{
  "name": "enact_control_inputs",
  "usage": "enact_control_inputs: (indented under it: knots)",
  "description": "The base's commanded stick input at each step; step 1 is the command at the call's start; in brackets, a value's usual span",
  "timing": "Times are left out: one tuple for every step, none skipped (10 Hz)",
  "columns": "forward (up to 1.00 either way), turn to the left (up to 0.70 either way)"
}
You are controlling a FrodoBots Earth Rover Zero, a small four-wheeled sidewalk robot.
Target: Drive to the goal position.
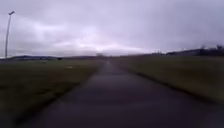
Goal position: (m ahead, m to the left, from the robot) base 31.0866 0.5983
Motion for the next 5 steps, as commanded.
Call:
enact_control_inputs:
  knots:
    - [1.0, 0.0]
    - [1.0, 0.0]
    - [1.0, 0.0]
    - [1.0, 0.0]
    - [1.0, 0.0]
